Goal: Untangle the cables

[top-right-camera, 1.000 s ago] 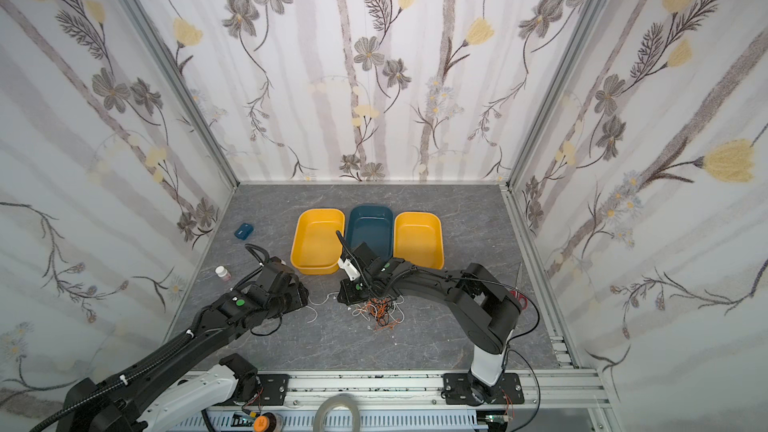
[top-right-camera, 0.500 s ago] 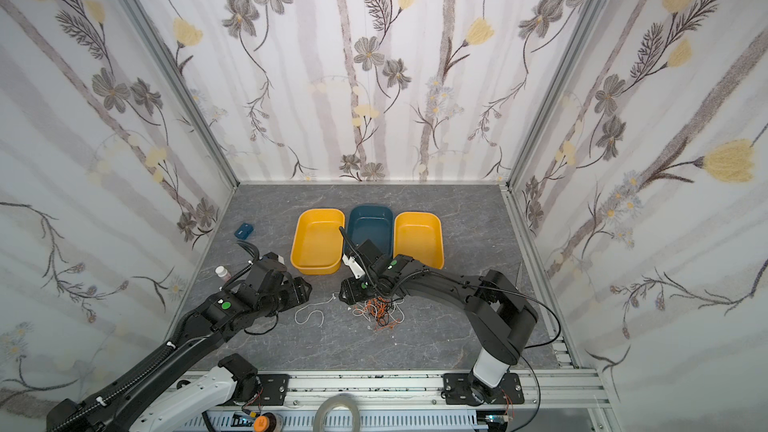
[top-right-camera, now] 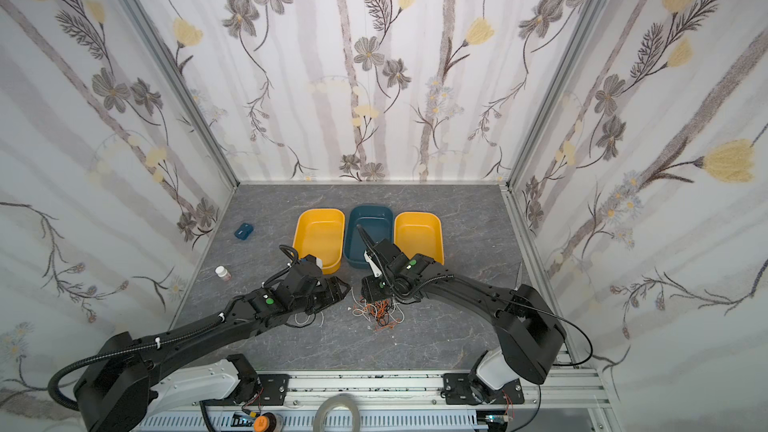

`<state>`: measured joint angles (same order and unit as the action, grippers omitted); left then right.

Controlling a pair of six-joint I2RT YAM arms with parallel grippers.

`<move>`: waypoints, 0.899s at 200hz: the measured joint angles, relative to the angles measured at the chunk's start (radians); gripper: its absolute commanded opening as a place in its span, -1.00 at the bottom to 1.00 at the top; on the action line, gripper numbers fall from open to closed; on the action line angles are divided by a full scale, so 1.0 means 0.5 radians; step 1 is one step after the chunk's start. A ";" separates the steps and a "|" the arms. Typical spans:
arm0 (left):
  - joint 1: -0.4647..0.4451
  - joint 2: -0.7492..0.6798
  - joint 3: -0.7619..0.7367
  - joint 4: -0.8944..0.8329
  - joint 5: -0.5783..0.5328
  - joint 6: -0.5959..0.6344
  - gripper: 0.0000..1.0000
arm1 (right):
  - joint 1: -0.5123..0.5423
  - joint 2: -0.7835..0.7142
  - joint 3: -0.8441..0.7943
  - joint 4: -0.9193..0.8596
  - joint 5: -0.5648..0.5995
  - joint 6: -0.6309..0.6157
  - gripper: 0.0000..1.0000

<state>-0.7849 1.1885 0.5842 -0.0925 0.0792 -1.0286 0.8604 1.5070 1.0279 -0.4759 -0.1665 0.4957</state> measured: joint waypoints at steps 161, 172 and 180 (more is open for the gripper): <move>-0.006 0.636 0.129 0.431 0.095 -0.081 -0.99 | -0.019 0.218 -0.127 0.182 -0.038 0.040 0.08; -0.002 0.634 0.130 0.431 0.096 -0.075 -1.00 | -0.019 0.258 -0.134 0.204 -0.037 0.049 -0.02; 0.002 0.625 0.130 0.424 0.096 -0.075 -1.00 | -0.019 0.266 -0.150 0.203 -0.034 0.055 -0.10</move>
<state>-0.7837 1.5009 0.6491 0.1196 0.1272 -1.0660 0.8509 1.6398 0.9531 -0.3744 -0.1837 0.5232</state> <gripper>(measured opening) 0.061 0.494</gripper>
